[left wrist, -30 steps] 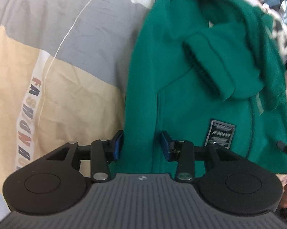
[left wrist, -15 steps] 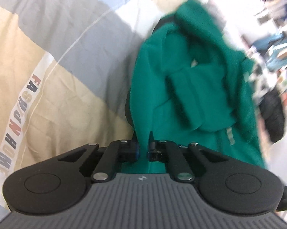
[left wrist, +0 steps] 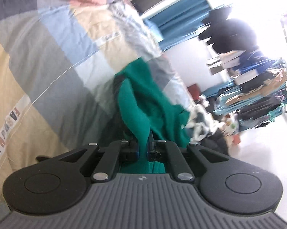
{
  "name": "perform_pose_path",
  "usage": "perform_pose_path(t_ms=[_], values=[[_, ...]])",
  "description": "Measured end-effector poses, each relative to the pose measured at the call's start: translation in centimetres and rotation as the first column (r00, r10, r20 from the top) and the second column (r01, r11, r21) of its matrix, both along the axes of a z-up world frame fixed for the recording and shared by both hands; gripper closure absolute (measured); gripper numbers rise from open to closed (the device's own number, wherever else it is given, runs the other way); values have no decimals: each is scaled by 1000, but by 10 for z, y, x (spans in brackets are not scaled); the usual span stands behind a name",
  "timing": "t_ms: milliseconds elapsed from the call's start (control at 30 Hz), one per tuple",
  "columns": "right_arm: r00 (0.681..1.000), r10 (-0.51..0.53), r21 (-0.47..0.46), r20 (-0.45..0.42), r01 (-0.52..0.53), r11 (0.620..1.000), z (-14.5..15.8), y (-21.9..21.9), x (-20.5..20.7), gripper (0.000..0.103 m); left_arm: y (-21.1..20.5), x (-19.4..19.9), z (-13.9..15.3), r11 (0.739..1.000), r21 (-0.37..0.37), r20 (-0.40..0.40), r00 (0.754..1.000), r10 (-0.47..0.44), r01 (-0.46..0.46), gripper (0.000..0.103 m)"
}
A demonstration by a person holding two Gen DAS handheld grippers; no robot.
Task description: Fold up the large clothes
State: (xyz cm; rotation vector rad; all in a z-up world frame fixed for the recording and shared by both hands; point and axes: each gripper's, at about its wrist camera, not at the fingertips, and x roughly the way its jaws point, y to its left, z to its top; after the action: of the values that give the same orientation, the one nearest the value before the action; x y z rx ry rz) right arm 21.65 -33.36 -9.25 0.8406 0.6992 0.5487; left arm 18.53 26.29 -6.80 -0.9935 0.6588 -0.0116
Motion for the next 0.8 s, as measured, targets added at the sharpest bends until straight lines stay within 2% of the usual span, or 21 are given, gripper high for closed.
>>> perform_pose_path(t_ms=[233,400,567,633,800], values=[[997,-9,30,82,7,1000,37,-16,-37,89,-8,-61,54,1000,1,83,996,-10,10,96],[993,-6,22,121,4,1000,57,-26,-82,89,-15,-123,71,1000,-10,121,992,-28,29,96],[990,-12,9,141,11,1000,69,-40,-136,89,-25,-185,74,998,-28,159,986,-46,51,96],[991,-22,9,135,21,1000,70,-45,-154,89,-33,-203,72,997,2,150,986,-72,73,96],[997,-35,-42,76,38,998,59,-48,-161,89,-42,-201,57,993,46,77,991,-110,107,96]])
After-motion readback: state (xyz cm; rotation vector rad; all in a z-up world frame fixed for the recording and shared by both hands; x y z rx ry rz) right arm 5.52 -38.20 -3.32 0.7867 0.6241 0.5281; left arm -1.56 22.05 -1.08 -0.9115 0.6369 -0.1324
